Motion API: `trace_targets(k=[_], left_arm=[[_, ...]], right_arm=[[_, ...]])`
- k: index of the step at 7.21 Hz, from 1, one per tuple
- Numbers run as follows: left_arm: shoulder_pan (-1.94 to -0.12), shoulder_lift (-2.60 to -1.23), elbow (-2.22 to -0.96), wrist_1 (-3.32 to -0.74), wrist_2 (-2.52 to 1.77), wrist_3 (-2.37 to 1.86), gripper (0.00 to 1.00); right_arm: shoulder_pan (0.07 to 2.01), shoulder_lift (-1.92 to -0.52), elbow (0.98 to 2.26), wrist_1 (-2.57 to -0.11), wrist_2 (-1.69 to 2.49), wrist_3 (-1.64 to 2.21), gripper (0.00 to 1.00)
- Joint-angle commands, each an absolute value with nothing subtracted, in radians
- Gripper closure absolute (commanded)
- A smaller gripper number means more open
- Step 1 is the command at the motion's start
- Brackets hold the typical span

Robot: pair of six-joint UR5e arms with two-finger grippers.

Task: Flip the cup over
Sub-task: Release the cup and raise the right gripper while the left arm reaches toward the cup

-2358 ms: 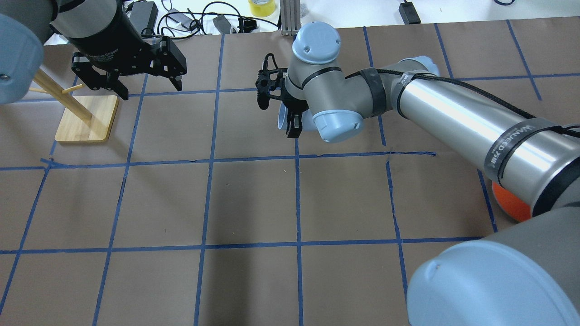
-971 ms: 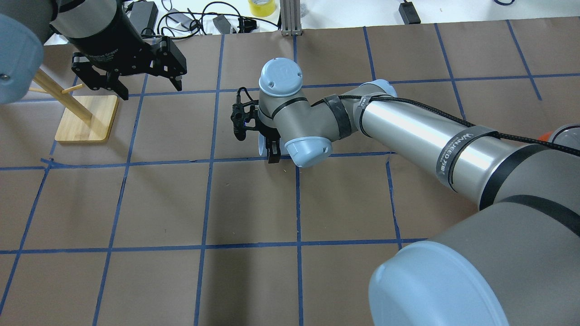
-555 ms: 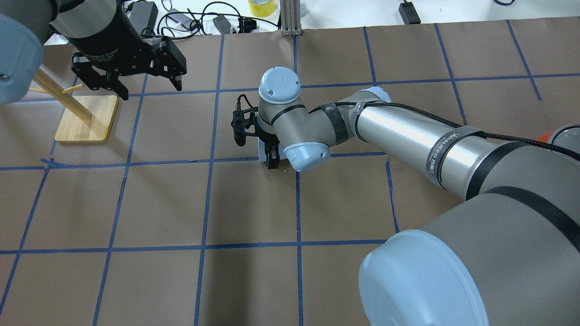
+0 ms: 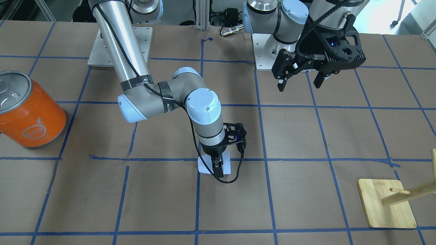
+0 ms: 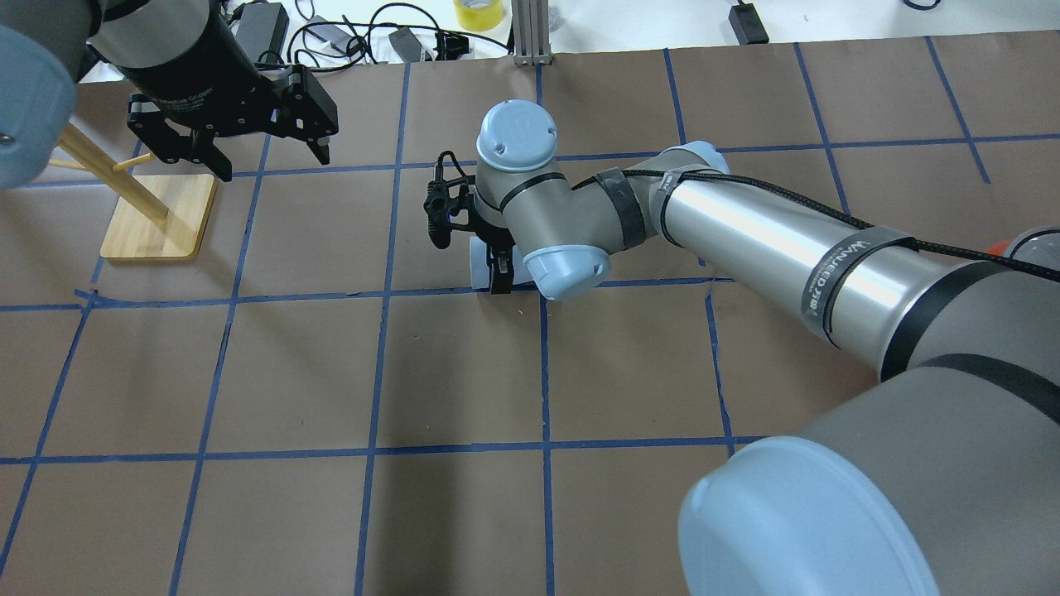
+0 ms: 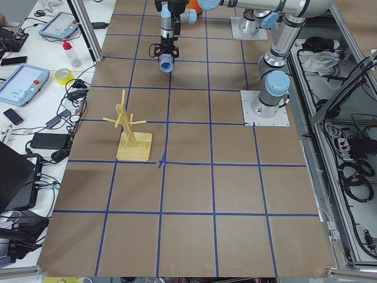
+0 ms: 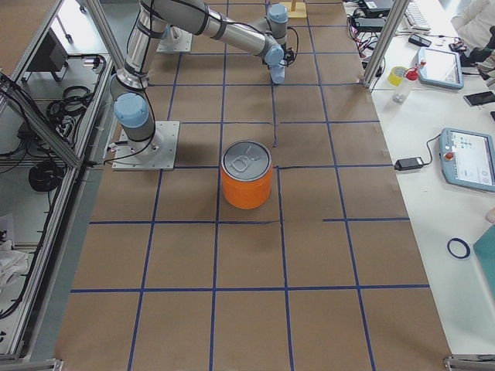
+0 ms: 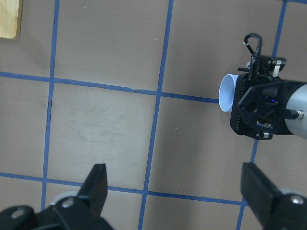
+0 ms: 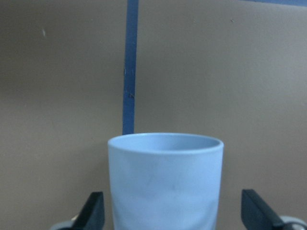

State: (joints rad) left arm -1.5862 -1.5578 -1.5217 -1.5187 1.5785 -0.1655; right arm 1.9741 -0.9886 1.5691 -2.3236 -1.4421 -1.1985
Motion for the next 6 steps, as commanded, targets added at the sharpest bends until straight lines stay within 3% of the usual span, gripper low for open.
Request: trace_targets(k=[1, 3, 6], left_arm=[[-1.579, -1.583, -1.532, -1.505, 1.537, -0.157, 0.00], [-1.549, -1.639, -1.566, -1.450, 1.430, -0.140, 0.00], [-1.548, -1.742, -1.719, -1.205, 1.396, -0.111, 0.00]], right_arm=[[1.886, -1.102, 1.569, -2.156, -1.434, -1.158, 0.00], [1.724, -1.228, 1.571, -1.996, -1.445, -1.106, 0.00], [1.470, -1.373, 1.572, -1.881, -1.443, -0.960, 0.00]])
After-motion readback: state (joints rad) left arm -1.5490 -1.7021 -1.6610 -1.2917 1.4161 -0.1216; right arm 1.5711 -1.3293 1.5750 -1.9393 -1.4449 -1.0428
